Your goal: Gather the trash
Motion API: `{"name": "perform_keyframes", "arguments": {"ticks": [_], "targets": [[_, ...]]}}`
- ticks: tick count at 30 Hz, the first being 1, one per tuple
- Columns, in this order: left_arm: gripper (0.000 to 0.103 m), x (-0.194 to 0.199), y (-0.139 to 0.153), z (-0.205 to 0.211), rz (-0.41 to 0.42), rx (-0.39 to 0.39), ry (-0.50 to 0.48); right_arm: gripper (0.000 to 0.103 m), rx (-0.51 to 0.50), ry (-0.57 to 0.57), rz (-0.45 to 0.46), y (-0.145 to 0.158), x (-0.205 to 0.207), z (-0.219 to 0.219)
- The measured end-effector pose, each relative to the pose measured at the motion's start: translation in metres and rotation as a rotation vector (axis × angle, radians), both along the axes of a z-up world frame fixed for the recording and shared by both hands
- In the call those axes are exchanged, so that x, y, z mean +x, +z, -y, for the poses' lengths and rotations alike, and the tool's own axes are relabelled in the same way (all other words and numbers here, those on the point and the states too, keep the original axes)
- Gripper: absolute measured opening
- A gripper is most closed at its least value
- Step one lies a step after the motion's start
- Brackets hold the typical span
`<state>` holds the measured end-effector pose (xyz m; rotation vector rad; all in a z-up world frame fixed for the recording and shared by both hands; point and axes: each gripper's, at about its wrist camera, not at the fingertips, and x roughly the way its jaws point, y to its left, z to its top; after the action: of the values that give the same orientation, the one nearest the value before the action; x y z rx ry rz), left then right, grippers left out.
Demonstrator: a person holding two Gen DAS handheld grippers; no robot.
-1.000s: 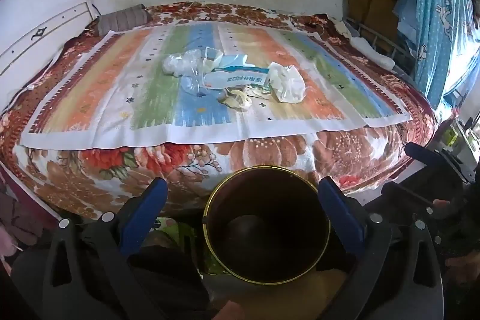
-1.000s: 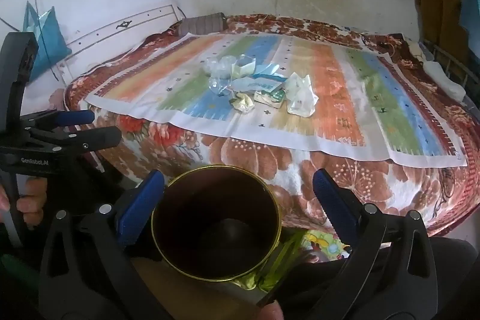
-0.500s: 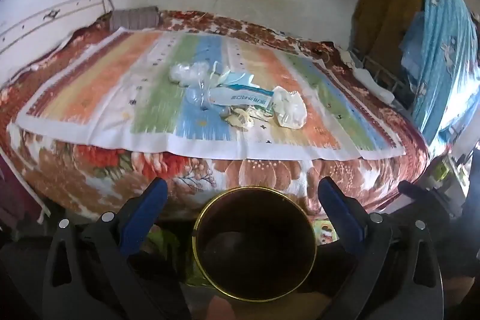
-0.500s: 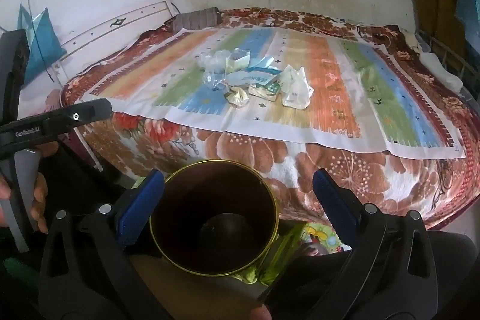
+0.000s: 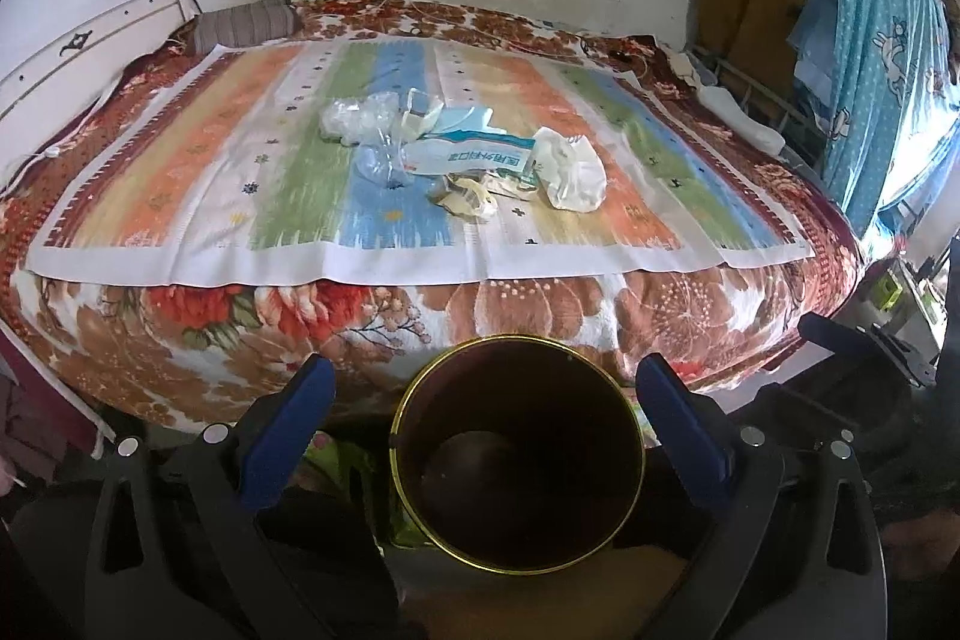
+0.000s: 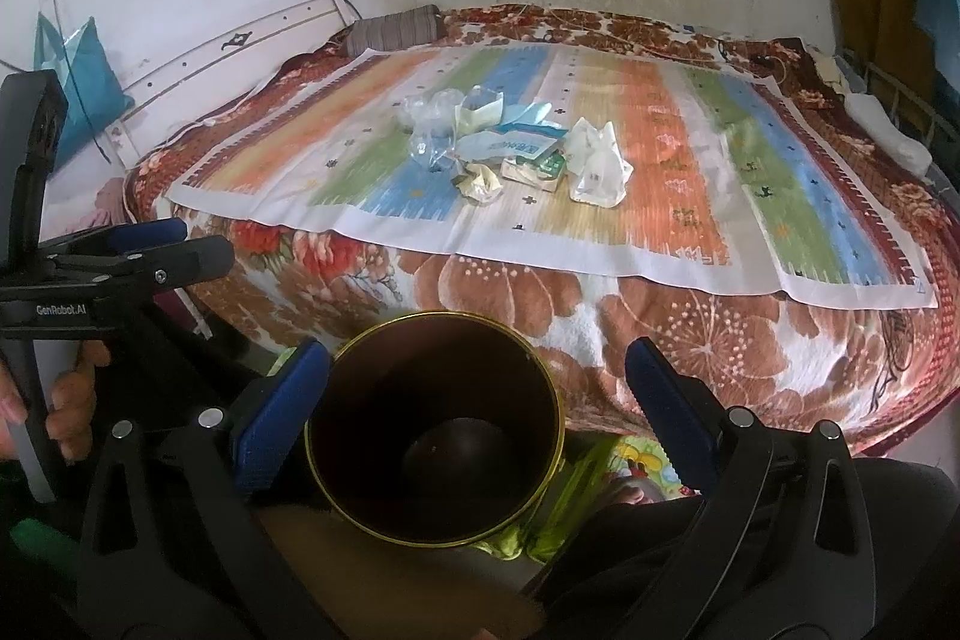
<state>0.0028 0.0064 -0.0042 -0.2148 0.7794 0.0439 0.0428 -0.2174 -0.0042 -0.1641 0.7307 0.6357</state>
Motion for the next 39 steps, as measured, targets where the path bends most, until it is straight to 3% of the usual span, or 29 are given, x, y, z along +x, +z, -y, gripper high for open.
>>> {"name": "perform_keyframes", "arguments": {"ticks": [7,39], "targets": [[0.097,0.0001,-0.0004,-0.0001,-0.002,0.026,0.028,0.094,-0.006,0.000,-0.011,-0.0011,0.0001,-0.0023],[0.097,0.0002,0.0014,-0.0053,-0.021,-0.023,0.043,0.094,-0.003,-0.003,-0.014,-0.0020,0.0007,-0.0045]]}}
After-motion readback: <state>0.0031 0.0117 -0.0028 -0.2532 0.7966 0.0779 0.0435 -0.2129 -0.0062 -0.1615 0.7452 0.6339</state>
